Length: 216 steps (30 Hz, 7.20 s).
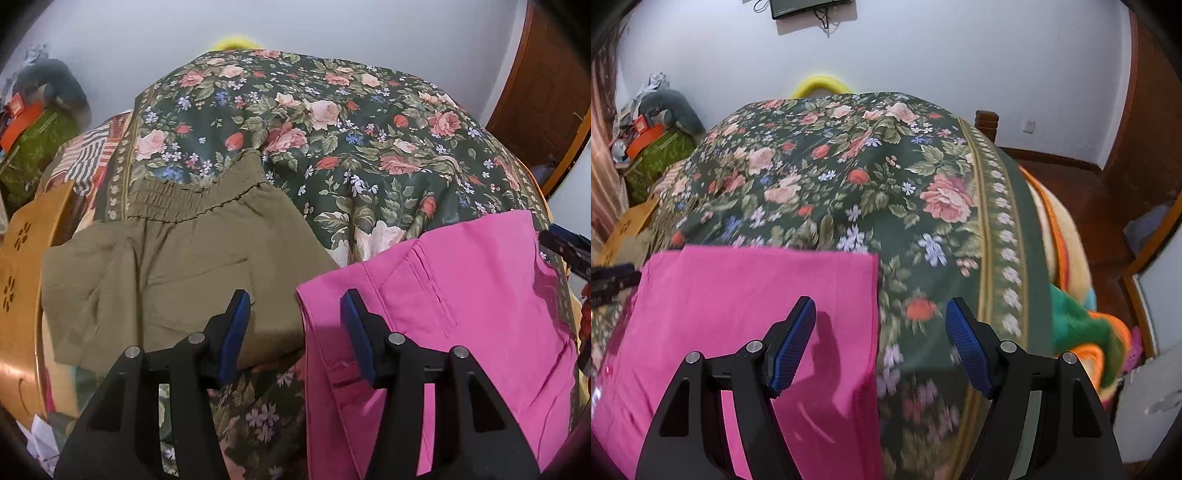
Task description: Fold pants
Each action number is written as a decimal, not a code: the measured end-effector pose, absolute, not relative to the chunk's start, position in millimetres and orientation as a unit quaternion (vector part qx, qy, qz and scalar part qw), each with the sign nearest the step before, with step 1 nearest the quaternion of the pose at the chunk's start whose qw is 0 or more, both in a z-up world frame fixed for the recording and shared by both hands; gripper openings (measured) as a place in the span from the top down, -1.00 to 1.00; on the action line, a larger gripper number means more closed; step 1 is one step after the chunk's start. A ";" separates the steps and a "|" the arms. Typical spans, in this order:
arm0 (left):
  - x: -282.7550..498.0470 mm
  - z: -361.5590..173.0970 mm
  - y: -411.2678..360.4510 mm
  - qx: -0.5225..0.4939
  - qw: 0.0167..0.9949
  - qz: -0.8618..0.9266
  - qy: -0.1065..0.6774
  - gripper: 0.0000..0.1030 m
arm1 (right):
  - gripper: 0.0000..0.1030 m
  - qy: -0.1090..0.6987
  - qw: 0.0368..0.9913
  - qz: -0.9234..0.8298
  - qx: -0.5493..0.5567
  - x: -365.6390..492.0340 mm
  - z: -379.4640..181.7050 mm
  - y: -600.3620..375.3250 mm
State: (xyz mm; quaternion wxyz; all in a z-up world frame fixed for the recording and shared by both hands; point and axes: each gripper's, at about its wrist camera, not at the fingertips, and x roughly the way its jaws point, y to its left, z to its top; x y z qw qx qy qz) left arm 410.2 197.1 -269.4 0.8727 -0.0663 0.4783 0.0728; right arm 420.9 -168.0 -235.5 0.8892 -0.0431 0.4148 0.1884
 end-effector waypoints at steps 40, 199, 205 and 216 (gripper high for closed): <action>344.9 -123.8 139.4 0.043 0.931 0.082 0.354 0.87 | 0.95 0.291 0.928 0.229 -0.031 339.8 -87.7 -178.2; 133.7 -218.6 129.7 -0.053 0.856 -0.012 0.514 0.79 | 0.70 0.480 0.846 0.230 -0.026 130.4 -232.1 -220.5; 165.9 -192.1 147.5 -0.048 0.873 0.022 0.485 0.58 | 0.65 0.450 0.868 0.211 0.003 160.0 -208.2 -237.4; 256.5 -207.0 155.2 -0.065 0.867 0.020 0.494 0.33 | 0.23 0.453 0.872 0.186 0.023 251.8 -211.0 -239.6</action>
